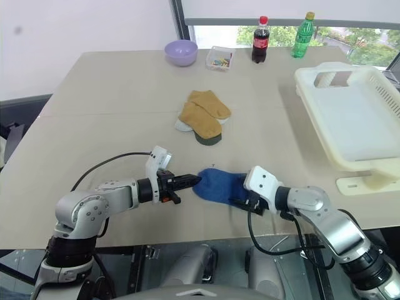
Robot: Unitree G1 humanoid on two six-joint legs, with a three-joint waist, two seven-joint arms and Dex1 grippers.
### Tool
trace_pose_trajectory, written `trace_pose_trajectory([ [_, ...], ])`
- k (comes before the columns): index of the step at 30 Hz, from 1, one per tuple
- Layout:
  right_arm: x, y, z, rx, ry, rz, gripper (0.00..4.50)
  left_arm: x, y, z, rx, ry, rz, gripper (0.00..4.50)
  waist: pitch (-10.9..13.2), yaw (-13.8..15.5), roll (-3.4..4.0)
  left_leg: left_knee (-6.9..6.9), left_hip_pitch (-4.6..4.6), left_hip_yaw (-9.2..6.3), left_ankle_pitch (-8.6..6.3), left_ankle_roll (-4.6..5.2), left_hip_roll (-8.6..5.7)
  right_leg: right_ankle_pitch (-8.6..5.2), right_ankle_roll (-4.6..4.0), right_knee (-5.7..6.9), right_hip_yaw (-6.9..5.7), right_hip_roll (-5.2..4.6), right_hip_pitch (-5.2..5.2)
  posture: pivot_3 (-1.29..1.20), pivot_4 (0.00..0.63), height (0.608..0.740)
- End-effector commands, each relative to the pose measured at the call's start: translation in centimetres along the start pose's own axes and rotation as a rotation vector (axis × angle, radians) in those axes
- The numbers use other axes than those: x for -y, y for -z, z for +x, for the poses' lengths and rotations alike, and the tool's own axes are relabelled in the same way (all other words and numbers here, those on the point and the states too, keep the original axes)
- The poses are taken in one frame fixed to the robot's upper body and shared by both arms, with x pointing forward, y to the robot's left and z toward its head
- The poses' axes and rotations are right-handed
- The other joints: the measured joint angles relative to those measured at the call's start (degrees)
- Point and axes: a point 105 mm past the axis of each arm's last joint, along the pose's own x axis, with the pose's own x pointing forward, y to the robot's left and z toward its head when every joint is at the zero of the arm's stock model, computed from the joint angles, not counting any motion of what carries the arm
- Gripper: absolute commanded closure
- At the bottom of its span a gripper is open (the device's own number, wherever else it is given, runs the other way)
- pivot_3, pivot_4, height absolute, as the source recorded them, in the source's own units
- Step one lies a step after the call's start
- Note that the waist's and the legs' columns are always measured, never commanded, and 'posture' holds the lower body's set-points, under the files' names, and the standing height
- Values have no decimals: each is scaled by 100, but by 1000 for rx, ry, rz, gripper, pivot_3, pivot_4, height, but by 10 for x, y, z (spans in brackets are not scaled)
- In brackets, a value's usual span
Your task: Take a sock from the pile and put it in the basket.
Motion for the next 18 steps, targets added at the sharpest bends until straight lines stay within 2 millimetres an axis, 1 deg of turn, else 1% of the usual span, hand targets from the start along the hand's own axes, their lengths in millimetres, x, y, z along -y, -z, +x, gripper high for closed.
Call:
trace_pose_trajectory([
  [1, 4, -15, 0, 65, 9, -64, 1326, 3, -4, -1, 20, 8, 21, 4500, 0, 1, 0, 0, 0, 0, 0, 0, 0, 0, 0, 0, 0, 0, 0, 0, 150, 740],
  [5, 3, -17, 4, 89, 6, -82, 1326, 3, -2, -1, 11, 7, 26, 4500, 0, 2, 0, 0, 0, 0, 0, 0, -1, 0, 0, 0, 1, -1, 0, 0, 150, 740],
  [7, 5, -15, 7, 74, 12, -81, 1326, 3, -3, -1, 12, 6, 27, 4500, 0, 2, 0, 0, 0, 0, 0, 0, -1, 0, -1, 0, 0, 0, 0, 0, 150, 740],
  [10, 7, -6, 9, 31, 6, -91, 1326, 2, -3, 0, 13, -4, 23, 4500, 0, 1, 0, 0, 1, 0, 0, 0, -1, 1, -1, 1, 1, 0, 0, 0, 150, 740],
  [13, 9, 15, 6, -100, 0, -69, 1326, 1, -3, -1, 11, -9, 25, 4500, -1, 2, 1, 0, 1, 0, 0, 0, -1, 0, -1, 1, 0, 0, 0, 0, 150, 740],
  [15, 9, 20, 5, -128, -8, -60, 1326, 0, -2, -1, 11, -16, 27, 4500, -3, 2, 1, 1, 2, 0, 0, 0, -1, 1, -1, 1, 1, 0, 1, 0, 150, 740],
  [18, 9, 21, 6, -135, -8, -60, 1326, 0, -3, 0, 25, -14, 22, 4500, -4, 10, 0, 1, 7, -1, 0, 0, -1, 1, -1, 1, -1, -1, 6, 0, 150, 740],
])
